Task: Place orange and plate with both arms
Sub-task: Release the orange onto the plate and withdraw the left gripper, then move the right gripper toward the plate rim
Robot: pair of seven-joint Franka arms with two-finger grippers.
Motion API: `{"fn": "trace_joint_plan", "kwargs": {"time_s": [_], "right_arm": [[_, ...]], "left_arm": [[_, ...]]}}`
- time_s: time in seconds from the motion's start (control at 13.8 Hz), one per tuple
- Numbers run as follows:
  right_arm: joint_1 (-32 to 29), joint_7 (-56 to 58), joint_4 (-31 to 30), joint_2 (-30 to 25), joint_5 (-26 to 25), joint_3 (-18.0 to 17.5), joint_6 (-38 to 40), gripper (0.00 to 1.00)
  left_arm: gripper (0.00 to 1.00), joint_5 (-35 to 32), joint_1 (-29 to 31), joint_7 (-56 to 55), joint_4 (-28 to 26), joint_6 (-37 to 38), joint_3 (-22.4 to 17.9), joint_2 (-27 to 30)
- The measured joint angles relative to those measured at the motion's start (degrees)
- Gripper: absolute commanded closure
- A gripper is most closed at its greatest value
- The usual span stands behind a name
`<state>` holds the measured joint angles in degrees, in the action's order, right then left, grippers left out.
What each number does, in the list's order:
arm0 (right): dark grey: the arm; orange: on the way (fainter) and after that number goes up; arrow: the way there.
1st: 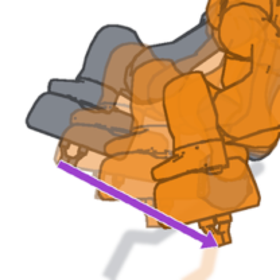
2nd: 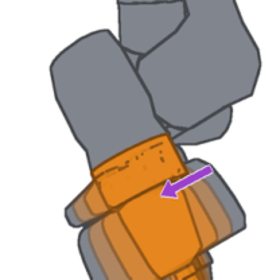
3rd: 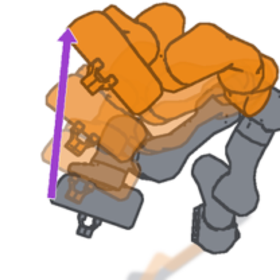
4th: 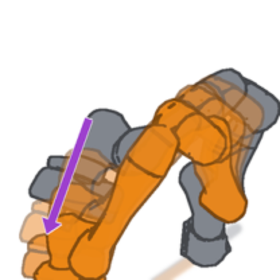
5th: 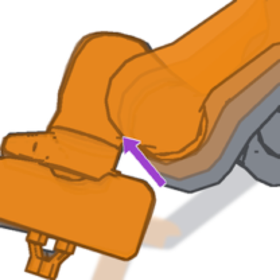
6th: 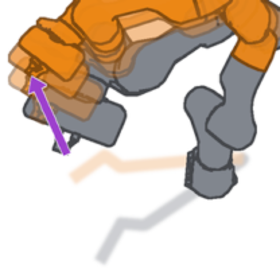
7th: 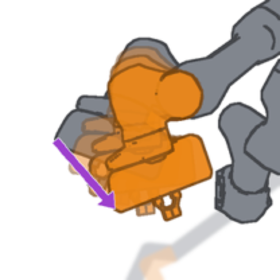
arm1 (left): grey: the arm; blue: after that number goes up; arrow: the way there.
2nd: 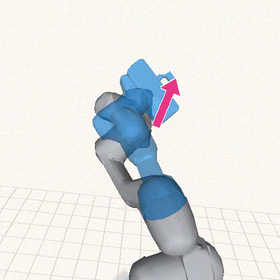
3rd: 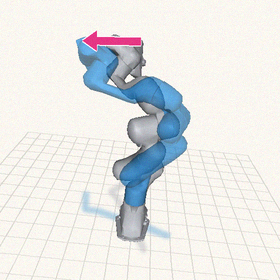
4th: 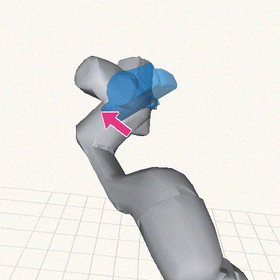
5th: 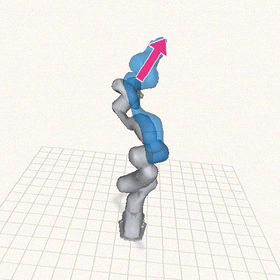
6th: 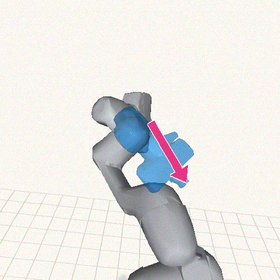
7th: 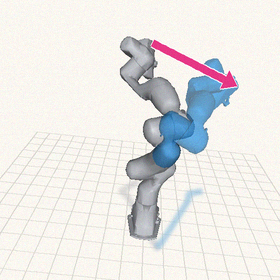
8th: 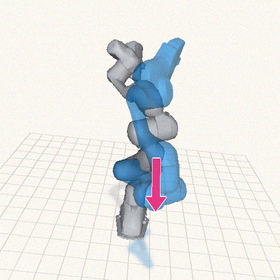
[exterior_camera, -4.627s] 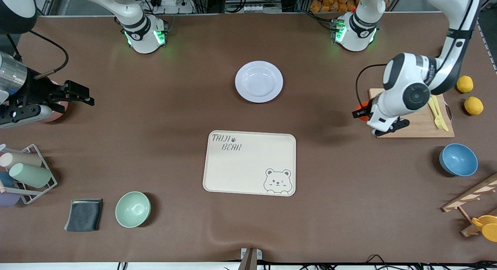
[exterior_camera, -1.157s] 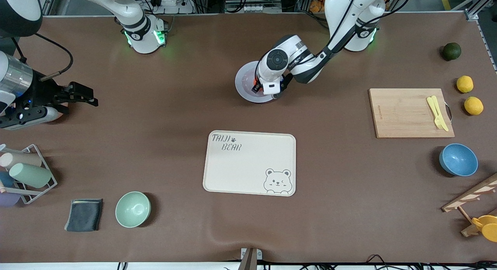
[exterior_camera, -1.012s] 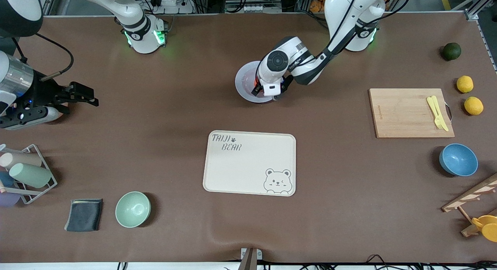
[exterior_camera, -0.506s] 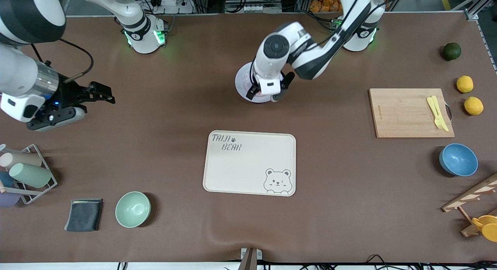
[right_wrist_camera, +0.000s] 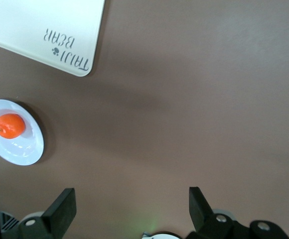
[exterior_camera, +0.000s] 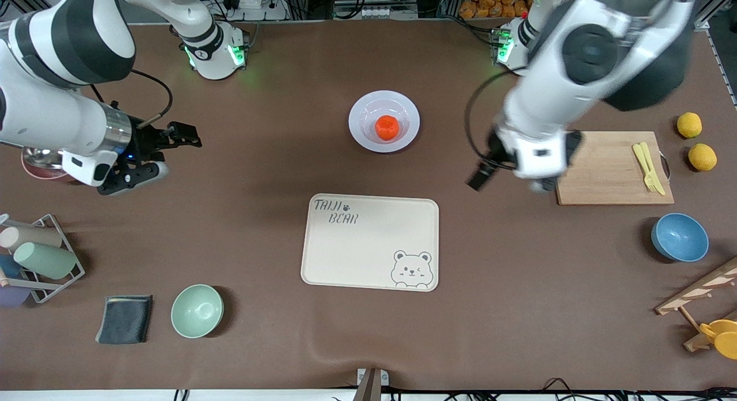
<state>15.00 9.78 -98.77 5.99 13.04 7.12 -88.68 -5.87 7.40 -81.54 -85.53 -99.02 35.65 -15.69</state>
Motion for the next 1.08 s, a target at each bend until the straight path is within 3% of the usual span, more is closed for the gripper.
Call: {"fn": "trace_joint_plan", "kwargs": {"time_s": [0.14,0.43,0.8,0.94,1.08], "right_arm": [[0.44,-0.31,-1.93,-0.11,1.73,-0.01,-1.63,0.0],[4.22,-4.09,-7.36,-1.79,3.59,-0.02,-6.82,0.0],[8.38,-9.78,-10.63,-3.65,3.64,-0.04,-7.66,0.0],[9.26,-11.09,-12.75,-4.46,4.47,-0.05,-7.79,0.0],[9.74,-11.78,-15.4,-4.81,7.53,-0.05,-9.12,0.0]], "left_arm": [[0.0,-2.7,4.85,6.7,2.15,0.93,0.14,0.76],[0.0,-3.32,14.45,31.06,3.7,3.27,0.2,5.9],[0.0,-3.06,19.07,49.02,3.57,3.85,-0.28,7.88],[0.0,-0.07,16.93,54.9,3.57,3.77,-5.07,8.17],[0.0,3.28,6.34,60.01,3.58,4.05,-19.05,9.66]]}}
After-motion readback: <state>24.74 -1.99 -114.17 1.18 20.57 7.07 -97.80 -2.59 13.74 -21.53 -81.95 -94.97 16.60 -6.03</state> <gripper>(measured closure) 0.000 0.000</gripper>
